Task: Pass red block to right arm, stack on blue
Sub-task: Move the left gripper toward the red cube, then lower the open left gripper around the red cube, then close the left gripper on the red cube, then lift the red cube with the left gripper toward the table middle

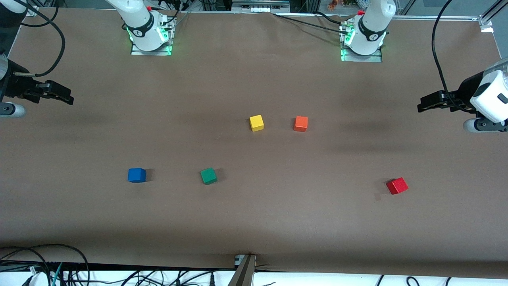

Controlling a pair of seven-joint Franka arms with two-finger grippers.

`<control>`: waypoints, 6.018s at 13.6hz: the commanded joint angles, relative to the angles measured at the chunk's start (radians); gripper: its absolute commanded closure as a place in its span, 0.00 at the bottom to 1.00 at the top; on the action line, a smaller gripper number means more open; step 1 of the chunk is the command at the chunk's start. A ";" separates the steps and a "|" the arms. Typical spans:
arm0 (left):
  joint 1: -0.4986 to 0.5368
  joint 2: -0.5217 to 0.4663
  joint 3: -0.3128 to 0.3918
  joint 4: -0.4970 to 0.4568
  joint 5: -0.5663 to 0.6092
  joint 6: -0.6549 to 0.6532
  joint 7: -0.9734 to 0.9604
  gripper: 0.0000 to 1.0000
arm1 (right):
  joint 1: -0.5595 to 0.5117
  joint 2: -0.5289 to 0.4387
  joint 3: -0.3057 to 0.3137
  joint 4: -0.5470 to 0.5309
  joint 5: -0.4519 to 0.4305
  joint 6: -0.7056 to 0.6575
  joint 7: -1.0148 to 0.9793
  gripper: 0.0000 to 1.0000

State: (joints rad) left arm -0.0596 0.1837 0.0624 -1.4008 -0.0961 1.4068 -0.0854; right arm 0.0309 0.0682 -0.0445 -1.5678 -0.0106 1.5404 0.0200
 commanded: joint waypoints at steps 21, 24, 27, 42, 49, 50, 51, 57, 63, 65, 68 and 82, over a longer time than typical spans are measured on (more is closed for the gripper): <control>0.087 0.519 0.022 0.010 0.046 0.547 -0.129 0.00 | -0.002 -0.002 -0.001 0.008 0.006 -0.002 0.001 0.00; 0.080 0.545 0.020 -0.033 0.036 0.648 -0.178 0.00 | -0.002 -0.002 -0.001 0.006 0.006 -0.002 0.001 0.00; 0.078 0.556 0.020 -0.114 0.039 0.777 -0.214 0.00 | -0.002 -0.002 -0.001 0.006 0.006 -0.002 0.001 0.00; 0.066 0.582 0.016 -0.161 0.049 0.874 -0.303 0.00 | -0.002 -0.002 -0.001 0.006 0.008 -0.002 0.001 0.00; 0.063 0.583 0.016 -0.156 0.047 0.890 -0.307 0.20 | -0.002 -0.002 -0.001 0.006 0.008 -0.003 0.001 0.00; 0.063 0.583 0.016 -0.152 0.047 0.890 -0.304 0.20 | -0.002 -0.002 -0.001 0.006 0.008 -0.003 0.001 0.00; 0.063 0.585 0.016 -0.150 0.047 0.890 -0.303 0.20 | -0.002 -0.002 -0.001 0.006 0.008 -0.003 0.001 0.00; 0.064 0.591 0.017 -0.147 0.049 0.909 -0.292 0.19 | -0.002 -0.002 -0.001 0.006 0.008 -0.003 0.001 0.00; 0.080 0.586 0.020 -0.147 0.047 0.911 -0.164 0.54 | -0.002 -0.002 -0.001 0.006 0.008 -0.003 0.001 0.00; 0.080 0.580 0.020 -0.142 0.049 0.909 -0.102 0.66 | -0.002 -0.002 -0.001 0.006 0.008 -0.003 0.001 0.00; 0.057 0.559 -0.001 -0.098 0.049 0.867 0.027 0.68 | -0.002 -0.002 -0.002 0.006 0.008 -0.003 0.001 0.00; -0.006 0.293 -0.463 -0.078 -0.112 0.782 0.508 0.87 | -0.003 -0.001 -0.003 0.008 0.006 0.000 -0.005 0.00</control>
State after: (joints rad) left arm -0.1008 0.4983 -0.3498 -1.4607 -0.1293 2.1923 0.2857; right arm 0.0307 0.0686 -0.0450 -1.5675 -0.0101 1.5410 0.0205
